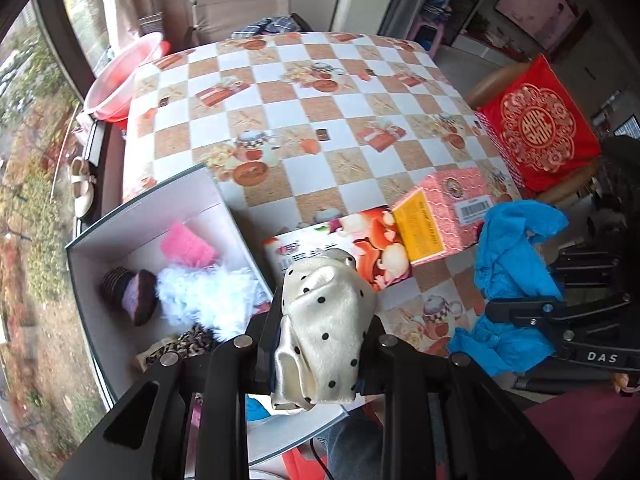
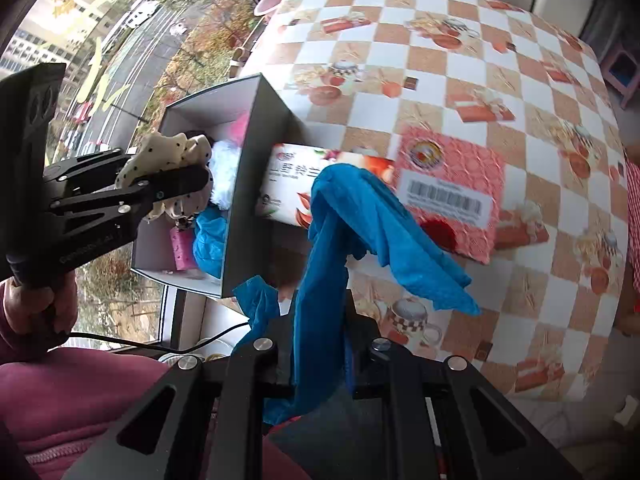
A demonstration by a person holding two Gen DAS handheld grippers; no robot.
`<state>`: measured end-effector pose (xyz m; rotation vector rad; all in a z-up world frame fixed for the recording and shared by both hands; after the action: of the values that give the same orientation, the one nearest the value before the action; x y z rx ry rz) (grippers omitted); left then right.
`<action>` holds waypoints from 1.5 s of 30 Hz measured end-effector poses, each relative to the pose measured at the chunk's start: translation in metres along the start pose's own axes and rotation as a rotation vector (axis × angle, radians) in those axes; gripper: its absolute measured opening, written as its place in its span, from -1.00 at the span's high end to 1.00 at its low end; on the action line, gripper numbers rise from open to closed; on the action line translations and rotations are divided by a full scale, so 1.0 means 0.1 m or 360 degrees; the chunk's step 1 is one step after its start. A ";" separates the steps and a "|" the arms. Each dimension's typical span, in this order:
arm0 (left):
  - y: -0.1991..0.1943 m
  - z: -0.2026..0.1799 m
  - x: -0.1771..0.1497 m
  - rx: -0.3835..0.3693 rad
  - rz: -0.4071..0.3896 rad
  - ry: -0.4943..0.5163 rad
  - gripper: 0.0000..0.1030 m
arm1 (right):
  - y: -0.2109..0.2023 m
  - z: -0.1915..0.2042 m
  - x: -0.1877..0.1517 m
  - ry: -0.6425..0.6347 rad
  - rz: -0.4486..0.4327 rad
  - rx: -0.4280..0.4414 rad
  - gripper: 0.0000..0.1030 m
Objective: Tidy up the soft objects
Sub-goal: 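Carry the polka-dot scrunchie and blue cloth over the white box with both tools, then open both tools to drop the scrunchie and blue cloth into the box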
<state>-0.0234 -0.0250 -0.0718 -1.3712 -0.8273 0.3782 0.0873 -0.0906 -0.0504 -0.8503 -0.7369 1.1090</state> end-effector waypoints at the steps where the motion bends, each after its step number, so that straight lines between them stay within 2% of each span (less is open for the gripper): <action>1: 0.00 0.10 -0.03 0.0019 0.0001 -0.0047 0.46 | 0.03 0.08 0.08 -0.0041 0.0011 0.0012 0.67; 8: 0.04 0.64 -0.32 0.0122 0.0035 -0.0340 0.46 | 0.30 0.65 0.57 -0.0343 0.0084 0.0041 0.67; 17: 0.17 0.95 -0.60 0.0166 0.0090 -0.0589 0.46 | 0.65 1.14 0.87 -0.0607 0.0195 0.0042 0.67; 31: 0.28 1.07 -0.70 0.0195 0.0137 -0.0693 0.44 | 0.93 1.34 1.13 -0.0695 0.0262 0.0024 0.67; 32: 0.27 1.08 -0.68 0.0214 0.0123 -0.0690 0.40 | 0.95 1.35 1.15 -0.0688 0.0267 0.0027 0.67; 33: 0.24 1.08 -0.66 0.0244 0.0091 -0.0683 0.24 | 0.98 1.36 1.18 -0.0682 0.0273 0.0035 0.67; 34: 0.21 1.09 -0.64 0.0283 0.0062 -0.0672 -0.09 | 1.00 1.38 1.21 -0.0679 0.0274 0.0039 0.67; 35: 0.17 1.10 -0.62 0.0325 0.0038 -0.0669 -0.27 | 1.02 1.40 1.25 -0.0679 0.0267 0.0036 0.66; 36: 0.14 1.12 -0.60 0.0356 0.0023 -0.0675 -0.54 | 1.04 1.42 1.28 -0.0678 0.0269 0.0037 0.66; 37: 0.12 1.13 -0.58 0.0374 0.0010 -0.0685 -0.57 | 1.06 1.44 1.31 -0.0671 0.0275 0.0044 0.65; 38: 0.09 1.15 -0.57 0.0385 0.0001 -0.0701 -0.57 | 1.07 1.45 1.33 -0.0664 0.0275 0.0046 0.49; 39: 0.08 1.17 -0.57 0.0395 0.0004 -0.0722 -0.57 | 1.07 1.45 1.35 -0.0659 0.0272 0.0043 -0.01; 40: 0.08 1.19 -0.57 0.0409 0.0022 -0.0744 -0.57 | 1.07 1.46 1.37 -0.0658 0.0265 0.0033 -0.33; 41: 0.09 1.21 -0.58 0.0421 0.0047 -0.0770 -0.57 | 1.07 1.45 1.40 -0.0661 0.0249 0.0000 -0.82; 45: 0.18 1.28 -0.65 0.0396 0.0147 -0.0861 -0.57 | 1.00 1.40 1.46 -0.0628 0.0199 -0.0051 -0.88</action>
<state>-0.1539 0.0251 -0.1103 -1.0854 -1.1152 0.9198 -0.0347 0.0985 -0.0566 -0.7184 -1.0399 1.4015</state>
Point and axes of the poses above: each gripper's, at about its wrist camera, not at the fingertips, and y roughly the way its jaws point, z to its left, x to its top, the point moved 6 cm from there along y, roughly the way its jaws point, and after that the axes turned 8 degrees about x, right-handed, at the moved point
